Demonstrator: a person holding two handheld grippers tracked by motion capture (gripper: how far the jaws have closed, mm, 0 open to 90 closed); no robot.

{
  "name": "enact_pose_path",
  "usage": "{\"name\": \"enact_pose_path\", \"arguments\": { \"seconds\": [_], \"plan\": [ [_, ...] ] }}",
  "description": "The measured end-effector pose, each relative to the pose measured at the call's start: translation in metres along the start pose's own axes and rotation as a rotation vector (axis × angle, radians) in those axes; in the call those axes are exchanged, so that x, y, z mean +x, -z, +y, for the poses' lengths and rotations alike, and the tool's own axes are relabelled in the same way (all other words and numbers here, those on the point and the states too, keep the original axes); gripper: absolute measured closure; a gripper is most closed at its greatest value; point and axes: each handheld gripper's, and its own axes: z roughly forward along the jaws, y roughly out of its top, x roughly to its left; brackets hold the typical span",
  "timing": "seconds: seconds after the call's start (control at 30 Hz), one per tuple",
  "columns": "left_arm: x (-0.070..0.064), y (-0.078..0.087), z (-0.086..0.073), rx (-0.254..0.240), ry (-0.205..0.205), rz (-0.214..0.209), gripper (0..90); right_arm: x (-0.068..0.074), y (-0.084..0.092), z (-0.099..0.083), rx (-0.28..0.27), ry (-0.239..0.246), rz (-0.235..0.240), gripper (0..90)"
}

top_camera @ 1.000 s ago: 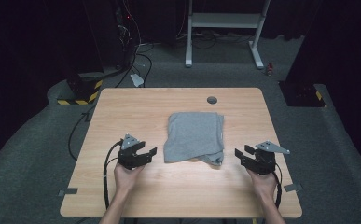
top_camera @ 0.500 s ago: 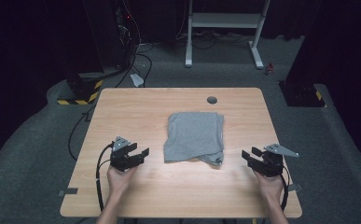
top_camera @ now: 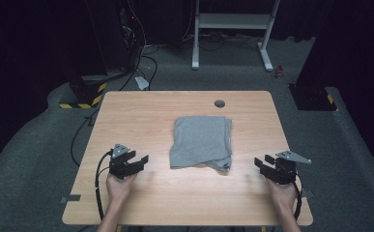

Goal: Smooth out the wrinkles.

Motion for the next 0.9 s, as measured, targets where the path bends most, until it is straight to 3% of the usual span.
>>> {"name": "enact_pose_path", "arguments": {
  "seconds": [0.07,0.2,0.57,0.9],
  "plan": [
    [0.002,-0.001,-0.002,0.009,0.0,0.014,37.0,-0.002,-0.002,-0.002,0.011,-0.006,-0.006,47.9],
    [0.003,-0.006,-0.005,0.055,-0.061,0.09,37.0,-0.004,-0.007,-0.004,0.034,-0.004,-0.021,48.0],
    [0.012,-0.011,-0.009,0.043,-0.008,0.127,37.1,-0.008,-0.018,-0.005,0.076,0.018,-0.067,47.9],
    [0.012,-0.022,-0.015,0.078,-0.026,0.153,36.9,-0.009,-0.027,-0.008,0.111,0.018,-0.095,47.0]
  ]
}}
